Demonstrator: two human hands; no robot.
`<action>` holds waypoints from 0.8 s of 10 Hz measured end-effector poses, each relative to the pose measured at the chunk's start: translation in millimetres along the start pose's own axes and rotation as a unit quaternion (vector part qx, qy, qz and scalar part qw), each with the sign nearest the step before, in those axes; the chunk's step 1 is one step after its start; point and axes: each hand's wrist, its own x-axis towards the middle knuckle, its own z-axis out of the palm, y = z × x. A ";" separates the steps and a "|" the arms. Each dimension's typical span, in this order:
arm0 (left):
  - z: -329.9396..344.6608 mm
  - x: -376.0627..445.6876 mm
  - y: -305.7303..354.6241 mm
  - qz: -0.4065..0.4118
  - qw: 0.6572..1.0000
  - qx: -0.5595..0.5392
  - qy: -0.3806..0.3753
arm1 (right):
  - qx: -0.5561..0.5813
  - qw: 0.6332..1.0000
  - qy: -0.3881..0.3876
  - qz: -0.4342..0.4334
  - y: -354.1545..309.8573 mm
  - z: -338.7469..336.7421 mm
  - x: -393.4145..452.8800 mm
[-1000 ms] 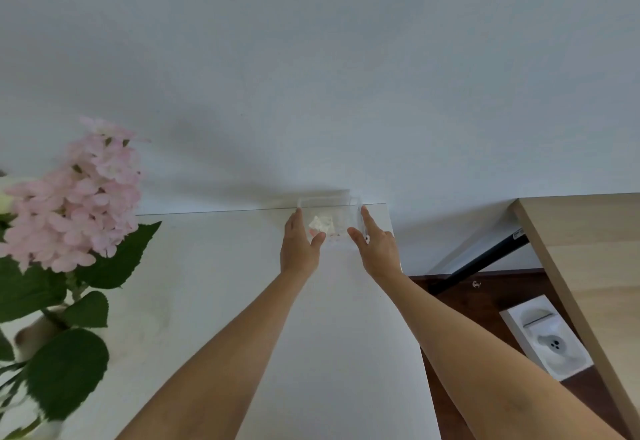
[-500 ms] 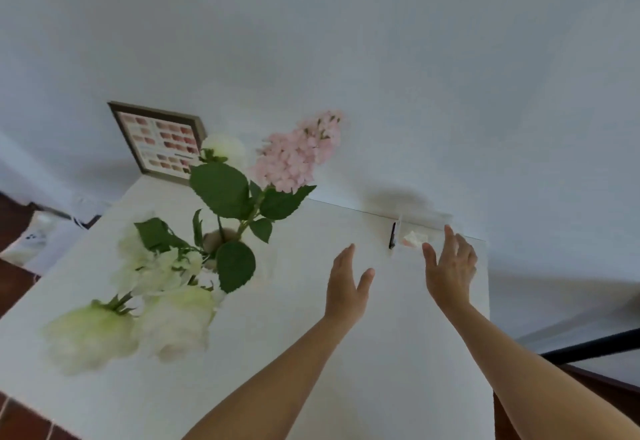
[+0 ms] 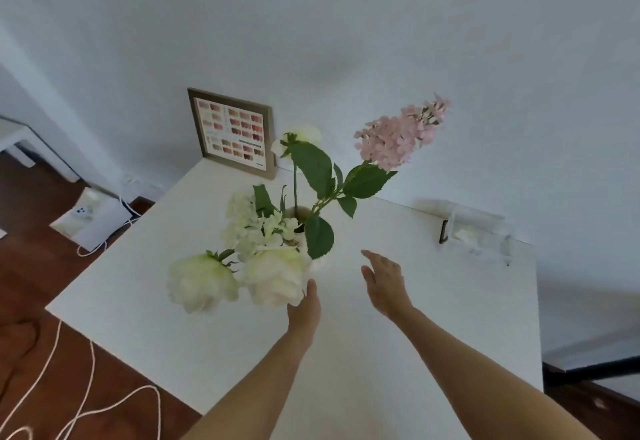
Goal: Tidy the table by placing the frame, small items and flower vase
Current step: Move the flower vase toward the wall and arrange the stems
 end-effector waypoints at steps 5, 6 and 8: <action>-43.0 56.3 4.4 0.001 0.987 0.091 -0.133 | 0.138 0.981 -0.077 0.115 -77.4 59.9 20.5; -38.7 75.4 16.0 0.068 0.982 0.071 -0.162 | 0.159 0.975 -0.079 0.131 -76.2 58.8 26.1; -28.5 105.7 32.3 0.077 0.974 0.093 -0.191 | 0.200 0.965 -0.081 0.149 -68.4 51.7 43.8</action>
